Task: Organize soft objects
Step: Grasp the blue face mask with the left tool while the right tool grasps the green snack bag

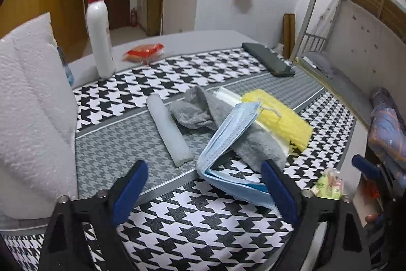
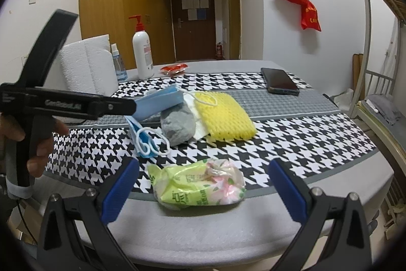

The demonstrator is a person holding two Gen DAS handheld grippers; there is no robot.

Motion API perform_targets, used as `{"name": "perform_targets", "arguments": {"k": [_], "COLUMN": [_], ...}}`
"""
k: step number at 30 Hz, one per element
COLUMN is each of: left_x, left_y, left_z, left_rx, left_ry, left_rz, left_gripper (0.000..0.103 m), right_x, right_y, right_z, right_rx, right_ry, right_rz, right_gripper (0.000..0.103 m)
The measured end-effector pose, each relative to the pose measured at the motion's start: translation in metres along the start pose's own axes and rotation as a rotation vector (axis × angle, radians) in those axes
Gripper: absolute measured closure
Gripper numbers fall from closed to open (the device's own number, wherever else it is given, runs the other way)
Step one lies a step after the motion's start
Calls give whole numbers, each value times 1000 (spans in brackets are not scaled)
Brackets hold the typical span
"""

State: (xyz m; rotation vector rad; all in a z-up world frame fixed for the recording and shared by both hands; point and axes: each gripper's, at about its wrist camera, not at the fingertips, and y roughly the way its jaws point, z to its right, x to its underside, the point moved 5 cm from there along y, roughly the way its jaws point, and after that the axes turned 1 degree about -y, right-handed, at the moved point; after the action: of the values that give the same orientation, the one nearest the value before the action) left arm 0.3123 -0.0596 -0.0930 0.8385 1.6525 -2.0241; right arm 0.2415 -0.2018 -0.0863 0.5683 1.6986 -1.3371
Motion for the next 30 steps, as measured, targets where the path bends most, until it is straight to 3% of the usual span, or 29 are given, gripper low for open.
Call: {"name": "perform_targets", "arguments": {"k": [3, 8, 13, 16, 30], "left_x": [2, 1, 3, 5, 8], "left_y": [10, 11, 10, 10, 3], "left_z": [-1, -6, -5, -1, 4], "left_rx": [10, 69, 130, 136, 180], "left_ry": [11, -5, -4, 15, 27], "left_rz": [-19, 6, 18, 21, 54], "left_gripper": [16, 32, 68, 83, 86], "right_x": [0, 1, 4, 5, 13], "right_y": [2, 6, 10, 9, 15], "right_z": [3, 7, 6, 7, -18], "right_rx": [10, 16, 28, 27, 44], "right_ry": [17, 30, 8, 12, -70], "right_rz": [4, -18, -53, -57, -101], "right_gripper": [0, 0, 0, 0, 0]}}
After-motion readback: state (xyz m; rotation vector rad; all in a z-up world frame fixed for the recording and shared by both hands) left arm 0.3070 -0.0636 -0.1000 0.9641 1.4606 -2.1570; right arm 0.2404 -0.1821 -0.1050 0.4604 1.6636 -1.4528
